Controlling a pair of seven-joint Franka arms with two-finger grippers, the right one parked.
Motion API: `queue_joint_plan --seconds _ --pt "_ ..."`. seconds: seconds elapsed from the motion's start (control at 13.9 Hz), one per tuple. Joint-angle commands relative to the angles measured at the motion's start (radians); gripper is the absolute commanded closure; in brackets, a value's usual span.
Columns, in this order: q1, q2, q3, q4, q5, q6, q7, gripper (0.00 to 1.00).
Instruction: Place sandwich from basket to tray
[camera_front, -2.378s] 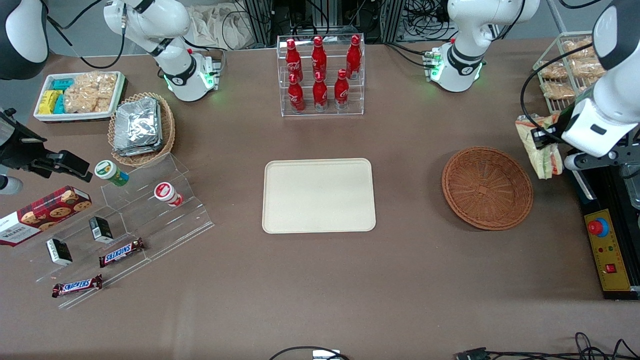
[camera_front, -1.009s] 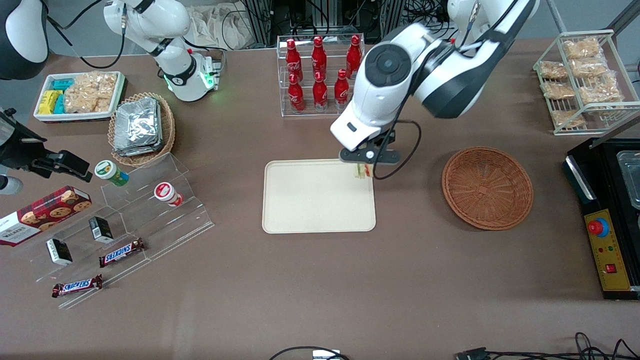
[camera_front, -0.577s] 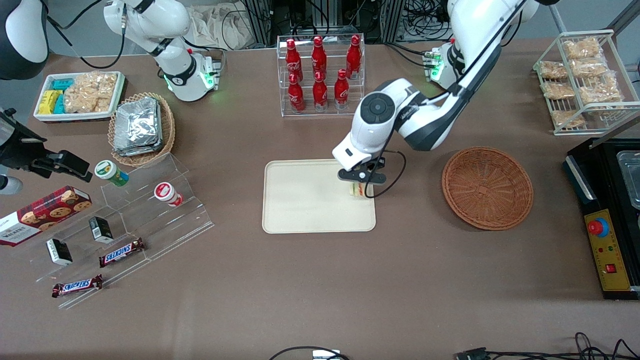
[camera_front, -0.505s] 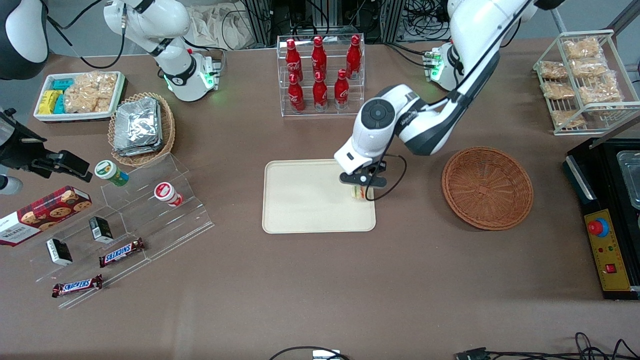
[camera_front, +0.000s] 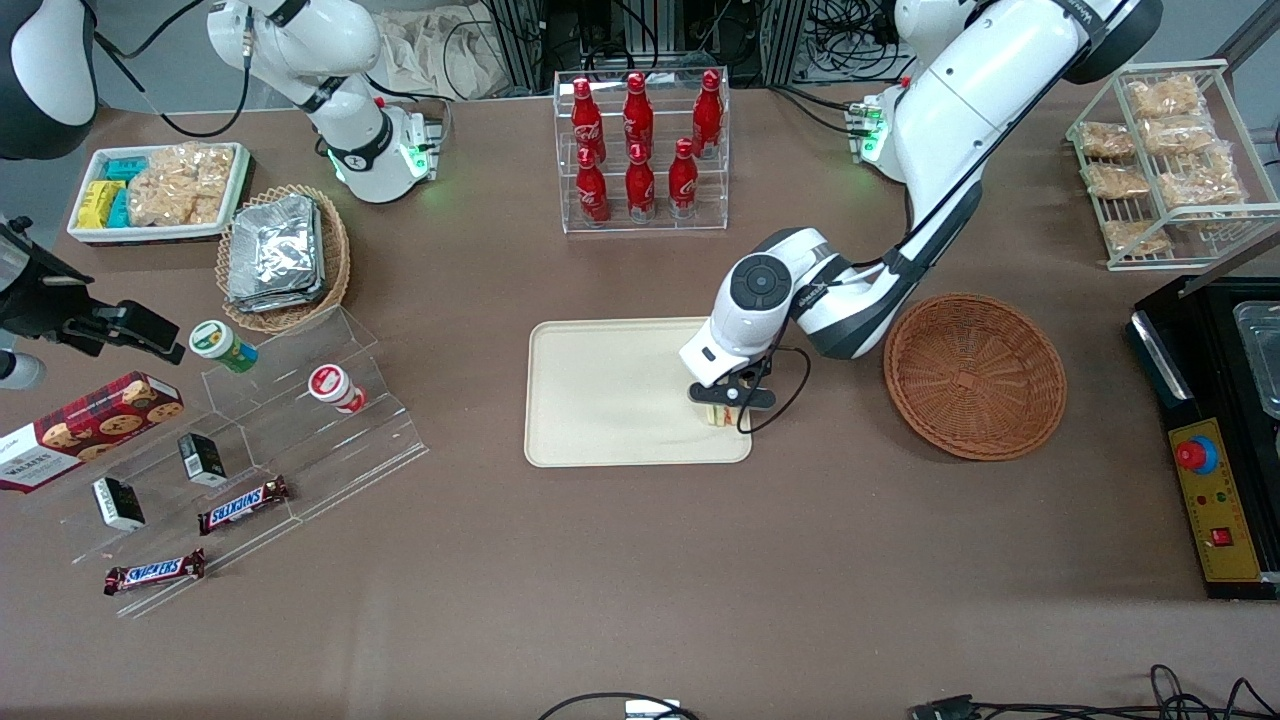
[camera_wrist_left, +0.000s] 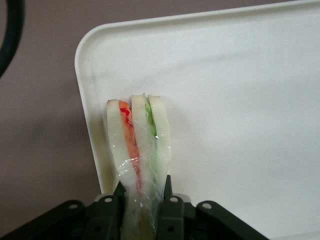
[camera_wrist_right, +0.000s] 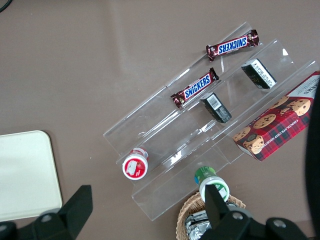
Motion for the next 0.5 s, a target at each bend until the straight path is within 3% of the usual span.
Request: queue_joint_plan --seconds 0.0,0.43 --pt "0.004 0.004 -0.007 0.011 0.023 0.0 -0.031 0.0" --pt "0.012 -0.055 -0.009 0.014 0.009 -0.045 -0.06 0.0"
